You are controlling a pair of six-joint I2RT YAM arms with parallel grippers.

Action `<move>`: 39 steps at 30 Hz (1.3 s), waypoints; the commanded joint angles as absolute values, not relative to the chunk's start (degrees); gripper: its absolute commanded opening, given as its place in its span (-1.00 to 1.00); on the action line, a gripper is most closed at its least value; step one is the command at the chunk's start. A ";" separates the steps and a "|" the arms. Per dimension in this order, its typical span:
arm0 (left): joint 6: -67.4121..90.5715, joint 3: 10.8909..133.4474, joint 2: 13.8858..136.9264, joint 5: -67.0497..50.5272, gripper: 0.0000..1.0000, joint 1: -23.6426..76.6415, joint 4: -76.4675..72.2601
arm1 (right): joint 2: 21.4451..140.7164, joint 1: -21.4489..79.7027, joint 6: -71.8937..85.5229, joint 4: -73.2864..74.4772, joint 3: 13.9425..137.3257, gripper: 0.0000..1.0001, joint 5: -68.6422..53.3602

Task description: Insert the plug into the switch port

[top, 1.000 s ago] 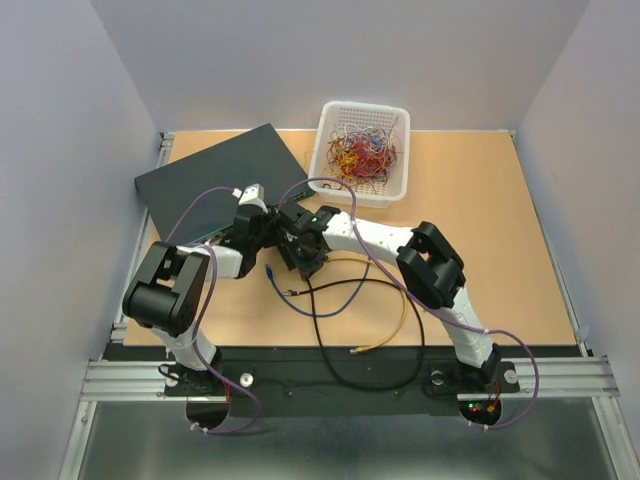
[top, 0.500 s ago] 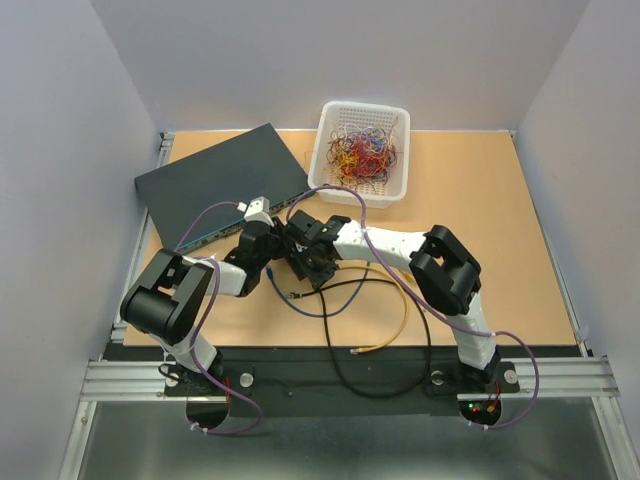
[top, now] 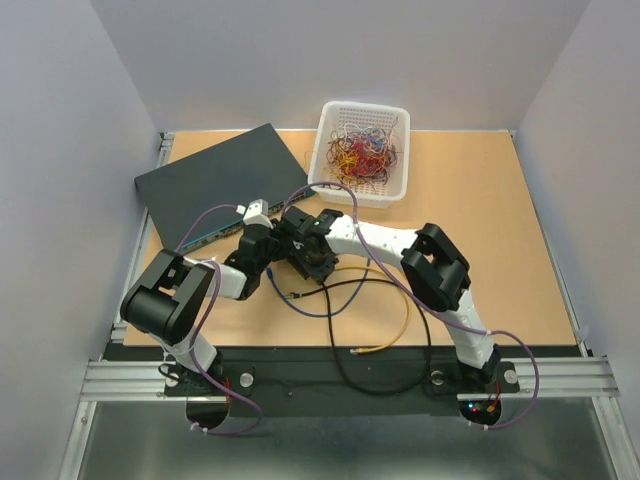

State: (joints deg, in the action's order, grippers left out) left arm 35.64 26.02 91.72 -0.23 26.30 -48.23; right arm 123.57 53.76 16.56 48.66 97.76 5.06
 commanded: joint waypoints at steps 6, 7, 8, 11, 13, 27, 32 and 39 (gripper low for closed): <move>34.45 22.15 95.01 -10.19 -0.28 30.50 -38.23 | 127.88 52.56 12.05 40.43 107.22 -0.99 11.17; 34.45 22.24 95.71 -10.72 -0.30 30.50 -39.02 | 127.79 52.56 11.52 40.43 107.49 -0.99 10.81; 34.45 22.24 95.97 -11.33 -0.30 30.50 -39.55 | 127.79 52.56 10.82 40.34 107.75 -0.99 10.46; 34.45 22.15 96.76 -13.44 -0.31 30.59 -41.04 | 125.78 52.56 6.16 37.54 105.31 -0.99 7.30; 34.45 22.15 97.20 -14.50 -0.31 30.59 -41.31 | 122.88 52.65 3.69 32.80 102.76 -0.99 5.80; 37.44 15.56 94.22 -26.53 -0.40 31.02 -48.25 | 104.68 52.65 -15.38 1.15 72.52 -0.99 2.55; 37.44 13.98 92.64 -26.81 -0.42 33.13 -48.52 | 105.72 52.65 -17.22 -1.58 72.77 -0.99 0.27; 37.97 15.11 94.04 -24.79 -0.43 37.26 -48.34 | 109.60 52.91 -19.07 -3.94 79.27 -0.99 -6.31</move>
